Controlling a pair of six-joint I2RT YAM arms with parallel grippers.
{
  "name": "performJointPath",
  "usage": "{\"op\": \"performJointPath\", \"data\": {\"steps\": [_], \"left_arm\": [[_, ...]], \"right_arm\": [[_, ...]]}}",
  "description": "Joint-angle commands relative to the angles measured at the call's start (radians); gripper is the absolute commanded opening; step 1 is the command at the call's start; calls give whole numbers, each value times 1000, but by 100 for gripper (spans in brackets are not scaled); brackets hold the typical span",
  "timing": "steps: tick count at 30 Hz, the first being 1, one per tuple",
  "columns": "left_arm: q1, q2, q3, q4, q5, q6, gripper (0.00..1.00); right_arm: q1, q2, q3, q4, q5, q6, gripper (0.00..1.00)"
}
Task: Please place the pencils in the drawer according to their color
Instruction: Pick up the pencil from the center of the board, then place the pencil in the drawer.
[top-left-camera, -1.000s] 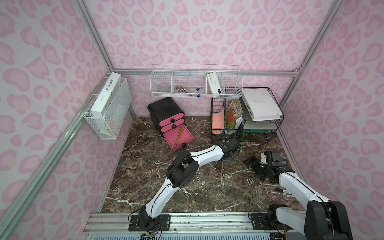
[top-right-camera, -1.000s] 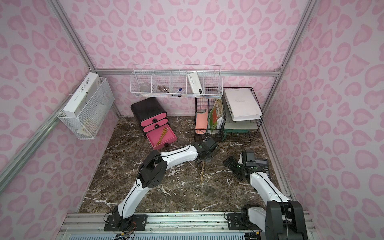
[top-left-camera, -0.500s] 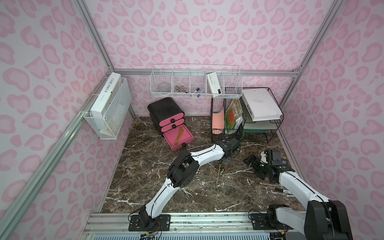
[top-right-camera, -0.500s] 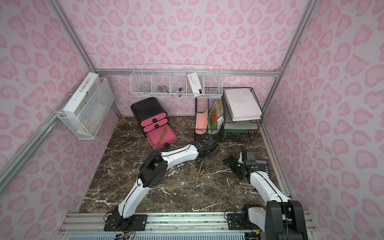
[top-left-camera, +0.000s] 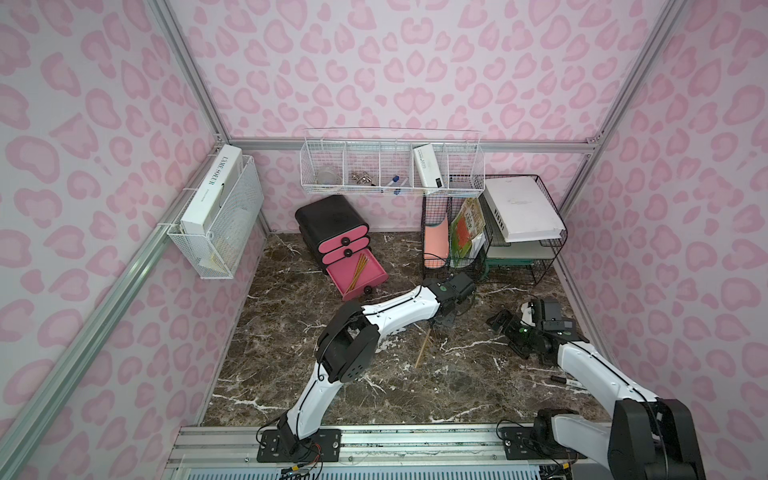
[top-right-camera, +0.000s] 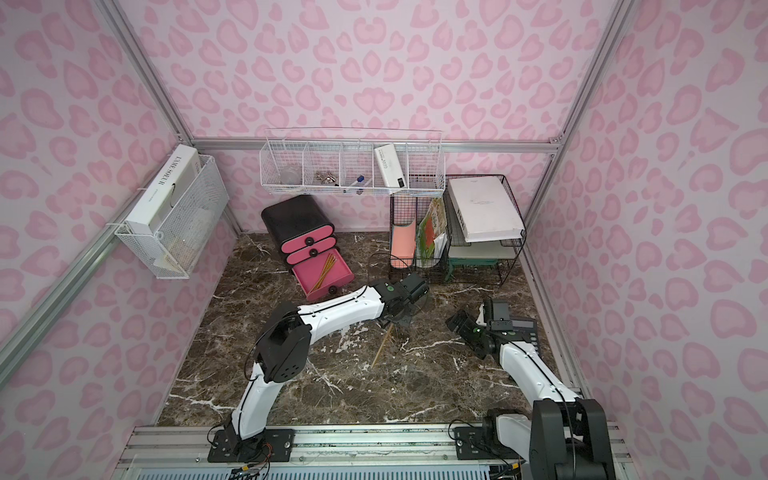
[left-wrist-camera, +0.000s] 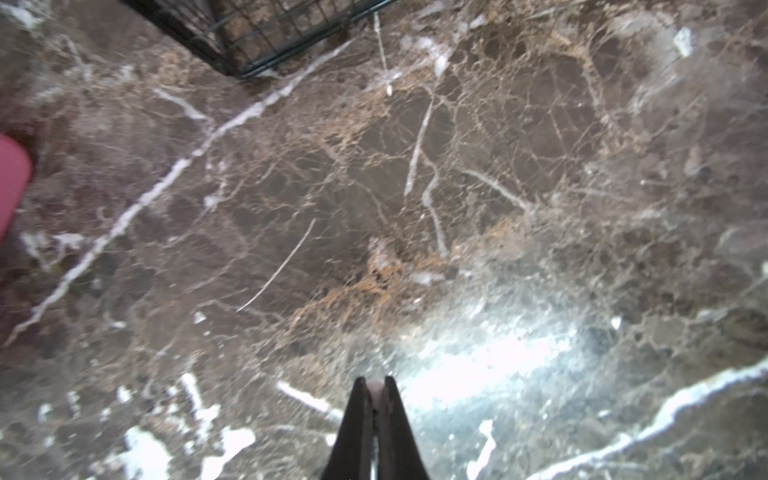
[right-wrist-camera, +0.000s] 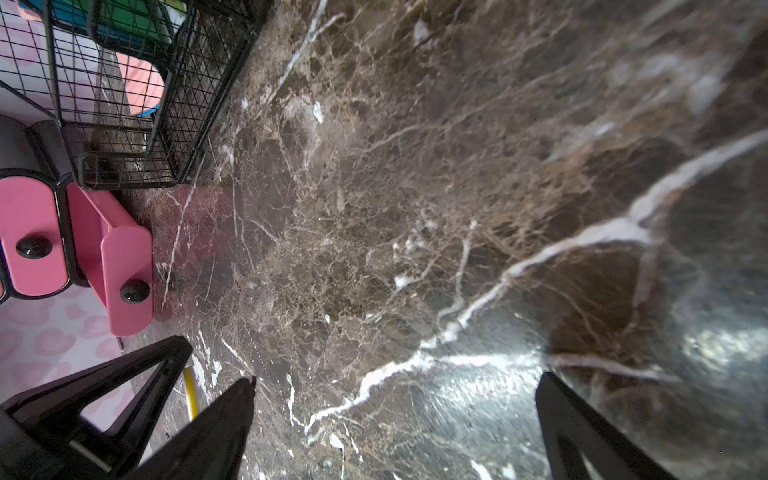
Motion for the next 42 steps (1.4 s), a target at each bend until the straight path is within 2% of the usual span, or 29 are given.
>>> {"op": "performJointPath", "data": {"steps": [1,6,12,17,25,31,42], "left_arm": [[14,-49,-52,43,-25,51,0],[68,-122,-142,130,-48,118,0],[181,-184,-199,252,-52,281,0],[272,-185,-177,341,-44,437,0],[403,-104,-82,490,-4,648,0],[486,-43,-12,530,28,703,0],[597,3,-9,604,77,749,0]], "right_arm": [[1,1,4,4,-2,-4,97],[1,1,7,1,-2,-2,97],[9,-4,10,-2,-7,9,97],[50,-7,15,-1,1,37,97],[193,19,27,30,43,123,97],[243,43,51,35,69,146,97],[265,114,107,25,71,142,97]]}}
